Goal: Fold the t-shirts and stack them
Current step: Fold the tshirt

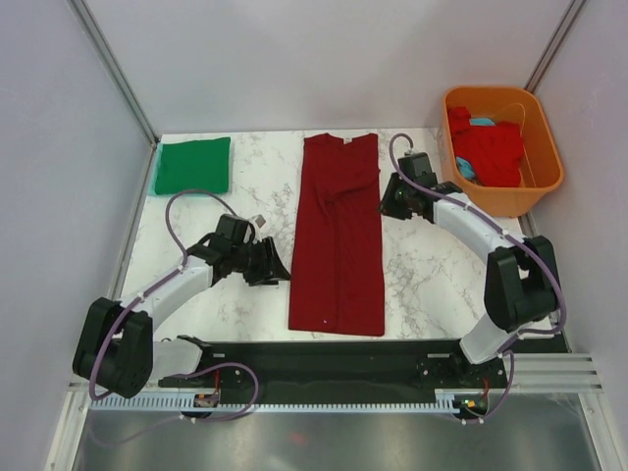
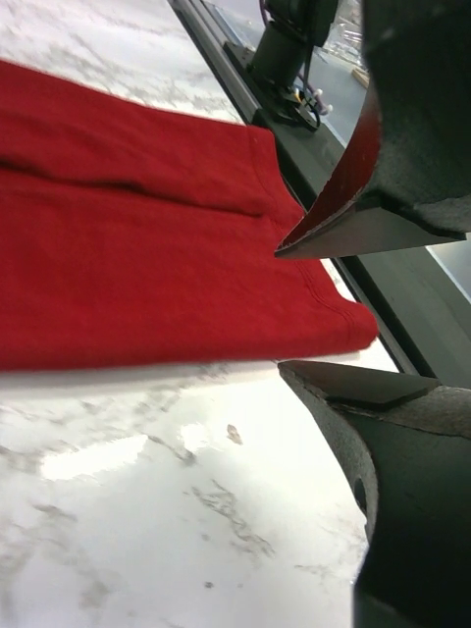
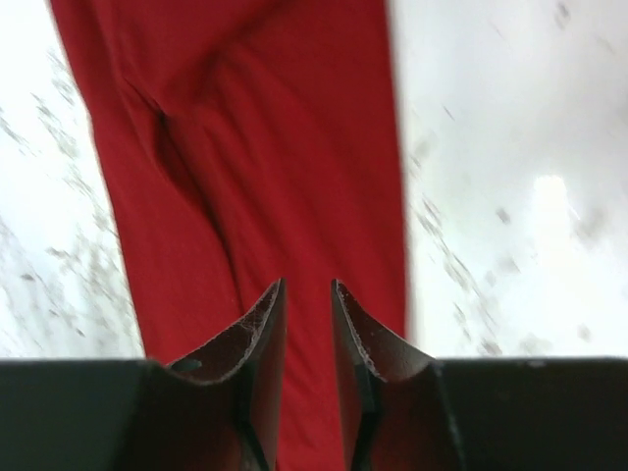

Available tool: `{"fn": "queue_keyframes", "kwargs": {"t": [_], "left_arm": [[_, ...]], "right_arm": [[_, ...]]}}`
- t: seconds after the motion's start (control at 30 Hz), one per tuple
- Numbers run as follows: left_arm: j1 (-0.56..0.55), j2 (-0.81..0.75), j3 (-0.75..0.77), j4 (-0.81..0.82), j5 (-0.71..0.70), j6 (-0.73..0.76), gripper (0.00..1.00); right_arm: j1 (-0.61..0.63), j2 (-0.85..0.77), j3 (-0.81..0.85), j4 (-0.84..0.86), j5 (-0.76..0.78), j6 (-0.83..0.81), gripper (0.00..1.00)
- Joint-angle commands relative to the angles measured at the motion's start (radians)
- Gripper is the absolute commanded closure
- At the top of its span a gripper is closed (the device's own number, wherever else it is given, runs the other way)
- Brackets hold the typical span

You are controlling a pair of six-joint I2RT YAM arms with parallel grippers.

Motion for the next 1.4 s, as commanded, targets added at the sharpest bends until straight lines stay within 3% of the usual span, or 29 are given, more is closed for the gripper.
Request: {"fn": "queue_keyframes", "kwargs": {"t": [0.0,0.17,0.27,0.4,0.5,0.7,1.0,1.37], "left_arm": [[0.0,-0.024,-0.048,0.02,0.004,-0.035,0.46],[-0.011,-0.044,-0.114,0.095,0.016,-0.11,0.47],[-0.016,-0.061,-0.062,0.103,0.018,-0.115,0.47],[-0.014,-0.024,0.074,0.11,0.012,-0.118,0.48],[-0.013,0.03,0.129,0.11,0.042,-0.106,0.48],[0.01,0.088,0.128,0.11,0.067,-0.072,0.49],[0.021,0.113,0.123,0.11,0.078,-0.038,0.5],[0.026,0.056,0.085,0.109,0.079,-0.035,0.5]], "right_arm": [[-0.01,-0.118,-0.126,-0.086,0.006,-0.022,0.67],[-0.01,-0.089,-0.104,0.012,-0.034,-0.103,0.67],[-0.01,-0.028,-0.059,0.137,-0.068,-0.041,0.72],[0.003,0.103,-0.066,0.425,-0.103,0.079,0.77],[0.029,0.214,-0.011,0.513,-0.134,0.122,0.78],[0.059,0.345,0.088,0.537,-0.082,0.188,0.78],[0.069,0.415,0.17,0.528,0.0,0.225,0.76],[0.088,0.392,0.154,0.491,0.108,0.257,0.77]]}}
